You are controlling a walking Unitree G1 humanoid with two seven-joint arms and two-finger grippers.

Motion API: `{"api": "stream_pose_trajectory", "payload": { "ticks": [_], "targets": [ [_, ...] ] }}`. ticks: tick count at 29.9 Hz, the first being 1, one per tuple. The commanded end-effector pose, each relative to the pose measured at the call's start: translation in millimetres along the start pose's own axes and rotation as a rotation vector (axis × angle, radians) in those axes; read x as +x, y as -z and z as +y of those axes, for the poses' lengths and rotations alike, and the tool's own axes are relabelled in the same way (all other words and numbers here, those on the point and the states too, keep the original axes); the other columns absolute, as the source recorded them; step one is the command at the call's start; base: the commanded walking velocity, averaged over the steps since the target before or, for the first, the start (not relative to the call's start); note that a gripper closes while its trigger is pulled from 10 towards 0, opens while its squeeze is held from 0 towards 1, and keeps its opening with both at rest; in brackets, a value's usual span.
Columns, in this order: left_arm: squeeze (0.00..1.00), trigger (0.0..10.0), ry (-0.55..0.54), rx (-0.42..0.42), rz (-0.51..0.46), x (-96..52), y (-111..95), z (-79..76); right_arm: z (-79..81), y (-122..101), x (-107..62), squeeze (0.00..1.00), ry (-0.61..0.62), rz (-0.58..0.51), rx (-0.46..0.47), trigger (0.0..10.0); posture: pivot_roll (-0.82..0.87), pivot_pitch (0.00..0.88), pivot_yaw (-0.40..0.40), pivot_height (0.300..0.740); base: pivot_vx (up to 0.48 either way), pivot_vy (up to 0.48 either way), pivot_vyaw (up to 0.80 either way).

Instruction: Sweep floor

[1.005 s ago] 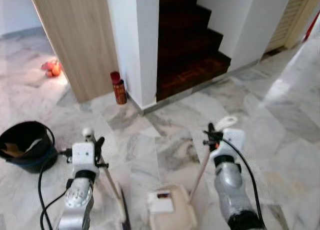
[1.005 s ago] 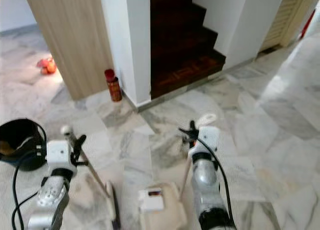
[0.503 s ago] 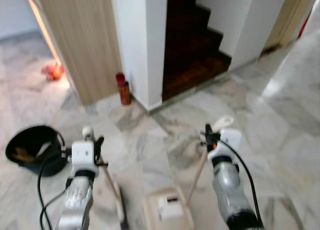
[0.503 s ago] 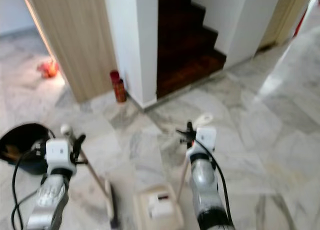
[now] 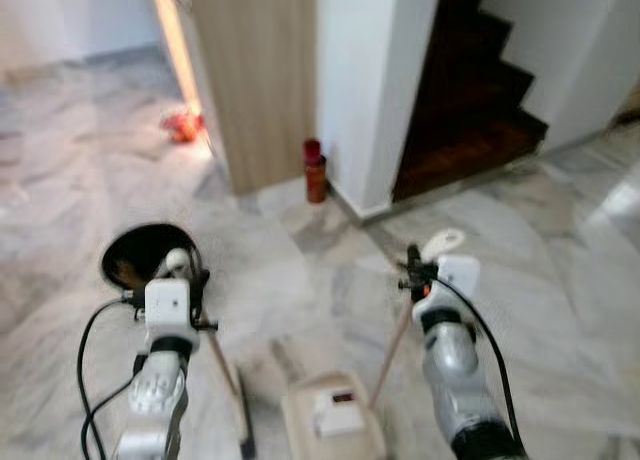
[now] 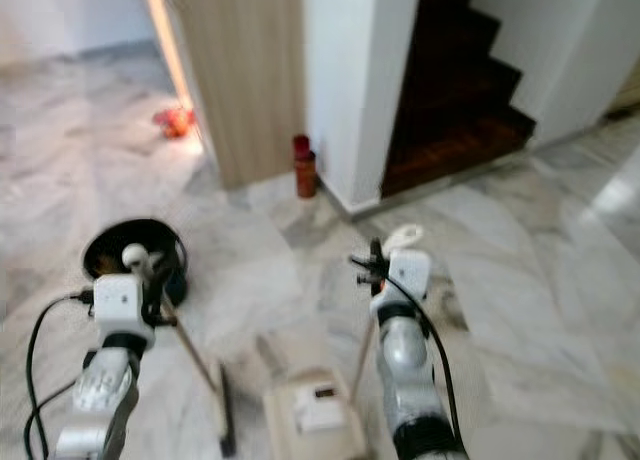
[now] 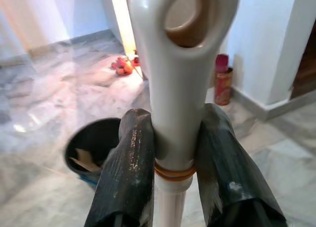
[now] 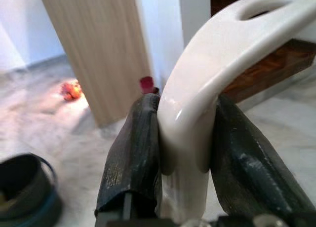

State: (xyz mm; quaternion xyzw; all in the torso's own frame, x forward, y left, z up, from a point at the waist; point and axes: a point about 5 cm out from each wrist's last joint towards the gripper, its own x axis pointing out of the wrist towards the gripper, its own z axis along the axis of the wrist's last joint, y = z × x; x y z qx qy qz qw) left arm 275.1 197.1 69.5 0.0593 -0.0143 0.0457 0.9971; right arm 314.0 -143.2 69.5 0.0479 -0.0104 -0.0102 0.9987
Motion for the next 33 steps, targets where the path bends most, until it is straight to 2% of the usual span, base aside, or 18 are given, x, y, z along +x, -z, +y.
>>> {"api": "stream_pose_trajectory", "payload": {
  "ticks": [1, 20, 28, 33],
  "targets": [
    [0.0, 10.0, 0.004, 0.003, -0.032, 2.4, -7.3, -1.1, -5.9, -5.9, 0.8, 0.0, 0.024, -0.034, 0.01, 10.0, 0.12, 0.008, 0.025, 0.74, 0.0, 0.349, 0.0],
    [0.0, 10.0, 0.002, 0.006, -0.031, 2.8, -7.2, -0.8, -4.9, -6.0, 1.1, 0.0, 0.019, -0.035, 0.011, 10.0, 0.12, 0.006, 0.027, 0.74, 0.0, 0.349, 0.0],
    [0.0, 10.0, 0.002, 0.01, -0.03, 3.1, -7.5, -0.6, -4.4, -6.0, 1.1, 0.0, 0.018, -0.035, 0.015, 10.0, 0.12, 0.006, 0.028, 0.74, 0.0, 0.349, 0.55],
    [0.0, 10.0, 0.003, 0.01, -0.03, 3.2, -7.6, -0.4, -4.4, -5.9, 1.1, 0.0, 0.02, -0.035, 0.018, 10.0, 0.12, 0.007, 0.029, 0.74, 0.0, 0.349, 0.0]
  ]
}}
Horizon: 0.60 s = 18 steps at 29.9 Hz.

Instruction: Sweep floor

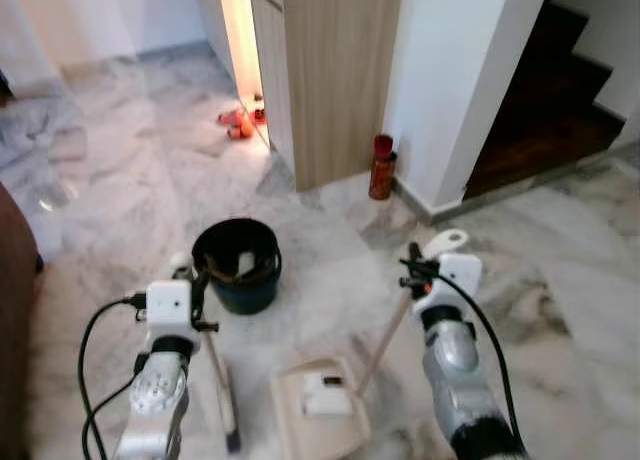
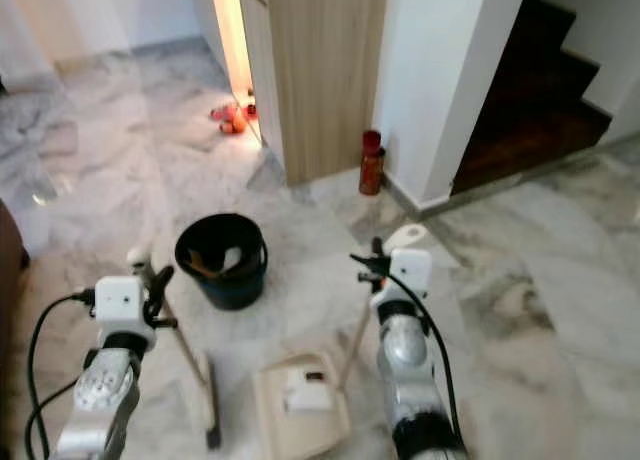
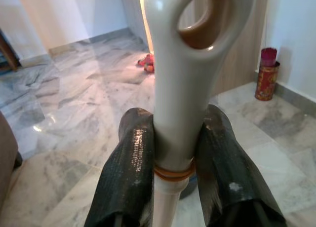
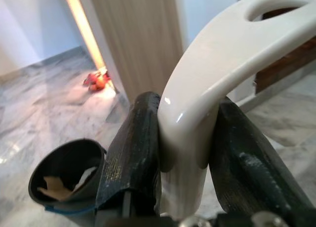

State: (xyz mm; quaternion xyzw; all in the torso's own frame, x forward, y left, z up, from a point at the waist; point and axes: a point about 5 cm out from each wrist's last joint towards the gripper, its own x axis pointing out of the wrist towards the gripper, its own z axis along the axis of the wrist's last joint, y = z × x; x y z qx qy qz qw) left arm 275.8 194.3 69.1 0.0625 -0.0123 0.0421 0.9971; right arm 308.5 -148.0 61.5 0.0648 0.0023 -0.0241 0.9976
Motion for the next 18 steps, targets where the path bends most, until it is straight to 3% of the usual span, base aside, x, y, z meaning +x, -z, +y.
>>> {"api": "stream_pose_trajectory", "payload": {
  "ticks": [1, 18],
  "targets": [
    [0.0, 10.0, -0.005, 0.004, -0.033, 2.7, -7.7, 2.4, 1.9, -13.5, 6.3, 0.0, -0.01, -0.06, -0.015, 10.0, 0.12, 0.006, 0.029, 0.74, 0.0, 0.349, 0.0],
    [0.0, 10.0, -0.008, 0.008, -0.029, 2.9, -7.3, 2.6, 2.6, -14.2, 6.6, 0.0, -0.017, -0.062, -0.018, 10.0, 0.12, 0.007, 0.027, 0.74, 0.0, 0.329, 0.0]
  ]
}}
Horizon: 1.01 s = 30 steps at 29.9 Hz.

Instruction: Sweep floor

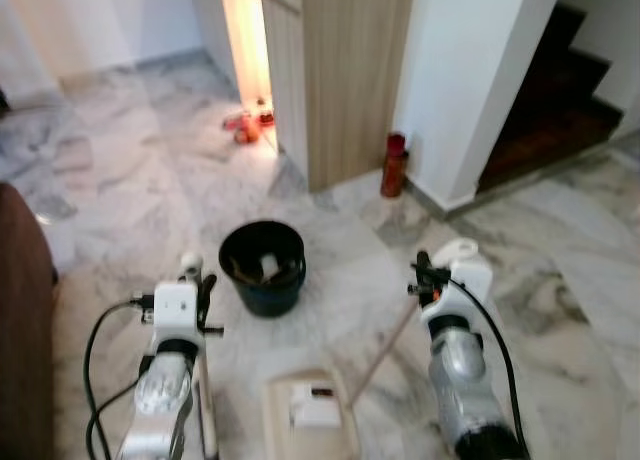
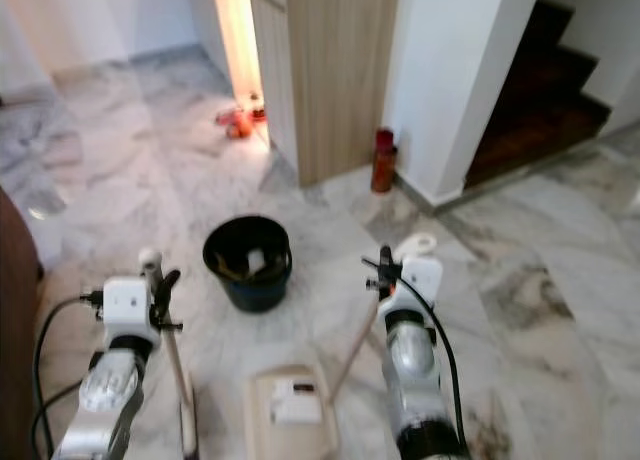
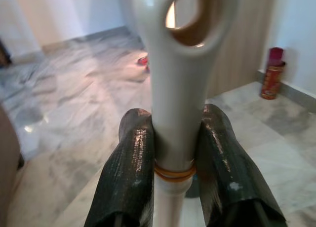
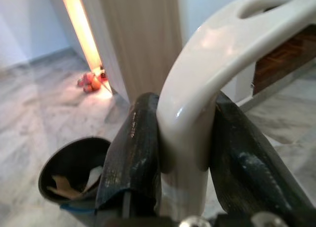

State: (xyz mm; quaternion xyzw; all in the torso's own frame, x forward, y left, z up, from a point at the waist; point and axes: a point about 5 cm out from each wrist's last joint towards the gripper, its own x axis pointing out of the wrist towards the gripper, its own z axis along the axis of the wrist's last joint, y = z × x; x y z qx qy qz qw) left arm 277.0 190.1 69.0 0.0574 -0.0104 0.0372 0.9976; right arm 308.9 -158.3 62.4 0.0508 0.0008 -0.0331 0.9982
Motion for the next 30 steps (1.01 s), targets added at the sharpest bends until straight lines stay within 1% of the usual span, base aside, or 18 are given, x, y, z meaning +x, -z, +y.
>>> {"api": "stream_pose_trajectory", "payload": {
  "ticks": [1, 10, 15, 18, 21, 27, 30],
  "targets": [
    [0.0, 10.0, -0.016, 0.021, -0.035, 1.9, -7.2, 6.7, 12.4, -12.2, 5.6, 0.0, -0.034, -0.057, 0.011, 10.0, 0.12, 0.007, 0.027, 0.74, 0.0, 0.0, 0.0],
    [0.0, 10.0, 0.0, 0.022, -0.043, 2.0, -8.3, 3.3, 12.4, -12.1, 5.5, 0.0, -0.034, -0.056, 0.019, 10.0, 0.12, 0.007, 0.028, 0.74, 0.0, 0.0, 0.0],
    [0.0, 10.0, -0.003, 0.034, -0.022, 2.2, -6.1, 4.4, 12.6, -12.2, 5.6, 0.0, -0.035, -0.057, 0.01, 10.0, 0.12, 0.006, 0.028, 0.74, 0.0, 0.0, 0.0],
    [0.0, 10.0, -0.006, 0.036, -0.018, 2.3, -5.3, 5.1, 12.5, -12.2, 5.6, 0.0, -0.034, -0.058, 0.013, 10.0, 0.12, 0.006, 0.028, 0.74, 0.272, 0.0, 0.41],
    [0.0, 10.0, -0.007, 0.036, -0.018, 2.4, -5.3, 5.1, 12.4, -12.1, 5.6, 0.0, -0.032, -0.058, 0.025, 10.0, 0.12, 0.006, 0.028, 0.74, 0.33, 0.0, 0.0],
    [0.0, 10.0, -0.007, 0.037, -0.012, 2.5, -4.7, 5.4, 12.0, -12.7, 5.9, 0.0, -0.034, -0.059, 0.012, 10.0, 0.12, 0.005, 0.027, 0.74, 0.336, 0.0, 0.0],
    [0.0, 10.0, -0.008, 0.037, -0.011, 2.5, -4.6, 5.4, 11.8, -12.8, 5.9, 0.0, -0.034, -0.06, 0.01, 10.0, 0.12, 0.005, 0.027, 0.74, 0.34, 0.0, 0.5]
  ]
}}
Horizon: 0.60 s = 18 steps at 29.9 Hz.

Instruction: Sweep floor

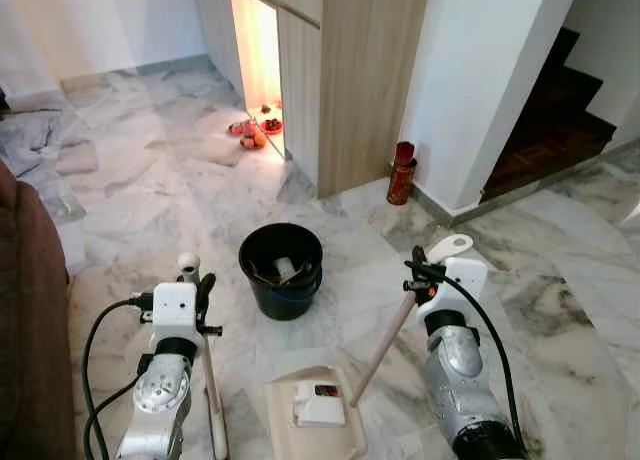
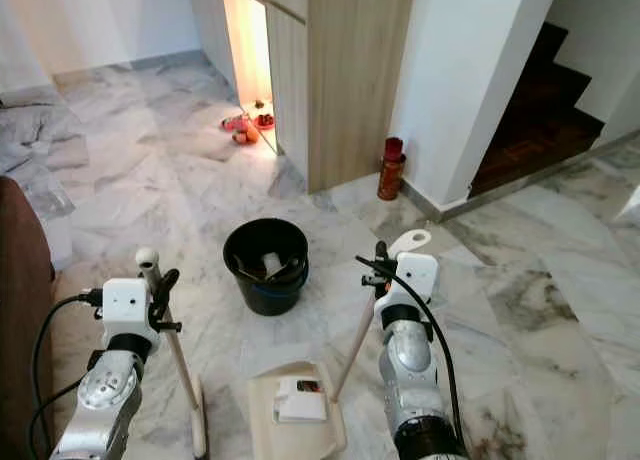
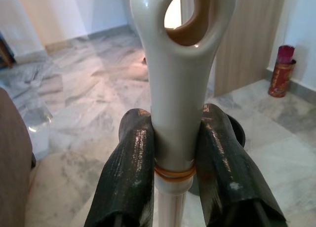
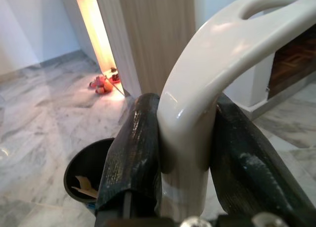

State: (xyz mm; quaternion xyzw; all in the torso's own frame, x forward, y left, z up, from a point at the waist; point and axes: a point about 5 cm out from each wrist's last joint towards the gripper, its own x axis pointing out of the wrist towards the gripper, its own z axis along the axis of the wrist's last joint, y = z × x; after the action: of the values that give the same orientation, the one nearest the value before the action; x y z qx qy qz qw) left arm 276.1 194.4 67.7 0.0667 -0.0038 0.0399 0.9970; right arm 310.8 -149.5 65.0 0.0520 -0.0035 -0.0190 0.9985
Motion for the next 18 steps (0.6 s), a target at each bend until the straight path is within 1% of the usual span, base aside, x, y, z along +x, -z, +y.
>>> {"api": "stream_pose_trajectory", "payload": {
  "ticks": [1, 2, 5, 13, 18],
  "targets": [
    [0.0, 10.0, -0.004, 0.018, -0.024, 2.9, -6.4, 1.3, 2.5, -11.1, 4.7, 0.0, -0.005, -0.053, 0.007, 10.0, 0.12, 0.005, 0.027, 0.74, 0.337, 0.0, 0.52],
    [0.0, 10.0, -0.004, 0.018, -0.023, 2.9, -6.3, 1.3, 2.5, -11.2, 4.8, 0.0, -0.006, -0.053, 0.008, 10.0, 0.12, 0.005, 0.027, 0.74, 0.341, 0.0, 0.44],
    [0.0, 10.0, -0.005, 0.019, -0.023, 2.9, -6.2, 1.3, 2.3, -11.2, 5.0, 0.0, -0.004, -0.052, 0.017, 10.0, 0.12, 0.005, 0.026, 0.74, 0.34, 0.0, 0.0],
    [0.0, 10.0, -0.006, 0.019, -0.021, 3.0, -5.9, 1.3, 2.5, -11.7, 5.4, 0.0, -0.013, -0.055, 0.005, 10.0, 0.12, 0.005, 0.026, 0.74, 0.337, 0.0, 0.0],
    [0.0, 10.0, -0.009, 0.018, -0.024, 3.1, -6.1, 1.5, 2.9, -12.2, 5.4, 0.0, -0.018, -0.058, 0.005, 10.0, 0.12, 0.005, 0.026, 0.74, 0.306, 0.0, 0.51]
  ]
}}
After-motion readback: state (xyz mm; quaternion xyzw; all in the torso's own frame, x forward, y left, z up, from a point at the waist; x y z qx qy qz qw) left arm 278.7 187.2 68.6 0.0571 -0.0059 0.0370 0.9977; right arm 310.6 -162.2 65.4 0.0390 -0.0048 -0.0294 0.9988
